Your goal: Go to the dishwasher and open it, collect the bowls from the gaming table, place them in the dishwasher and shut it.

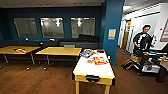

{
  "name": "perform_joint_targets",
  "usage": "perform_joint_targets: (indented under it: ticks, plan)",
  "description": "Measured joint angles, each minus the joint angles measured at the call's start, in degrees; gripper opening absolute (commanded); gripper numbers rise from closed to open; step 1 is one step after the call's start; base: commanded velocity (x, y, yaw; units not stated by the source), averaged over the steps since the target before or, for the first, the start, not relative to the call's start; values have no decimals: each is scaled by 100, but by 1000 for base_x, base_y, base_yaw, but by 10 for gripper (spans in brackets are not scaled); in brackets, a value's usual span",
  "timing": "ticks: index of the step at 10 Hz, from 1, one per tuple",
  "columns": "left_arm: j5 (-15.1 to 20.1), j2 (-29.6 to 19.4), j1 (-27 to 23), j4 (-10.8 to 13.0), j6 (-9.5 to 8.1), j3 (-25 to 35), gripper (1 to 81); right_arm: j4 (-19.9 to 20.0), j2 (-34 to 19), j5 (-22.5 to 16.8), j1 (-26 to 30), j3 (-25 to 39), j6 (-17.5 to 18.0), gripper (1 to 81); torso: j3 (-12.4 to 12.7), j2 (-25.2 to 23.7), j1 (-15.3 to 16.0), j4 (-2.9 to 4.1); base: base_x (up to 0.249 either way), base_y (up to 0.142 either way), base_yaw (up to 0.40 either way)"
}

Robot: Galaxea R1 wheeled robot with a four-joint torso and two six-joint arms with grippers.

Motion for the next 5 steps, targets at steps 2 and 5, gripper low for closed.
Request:
perform_joint_targets:
  ticks: [2, 5]
  plan:
    - [-28, -17, -101, 0, -2, 0, 10, -2, 5, -1, -66, -13, 0, 10, 0, 0, 5, 0, 0, 0, -346]
    - [-5, -13, -73, 0, -2, -5, 10, -2, 0, 5, -50, -22, -1, 10, 0, 0, 2, 0, 0, 0, -351]
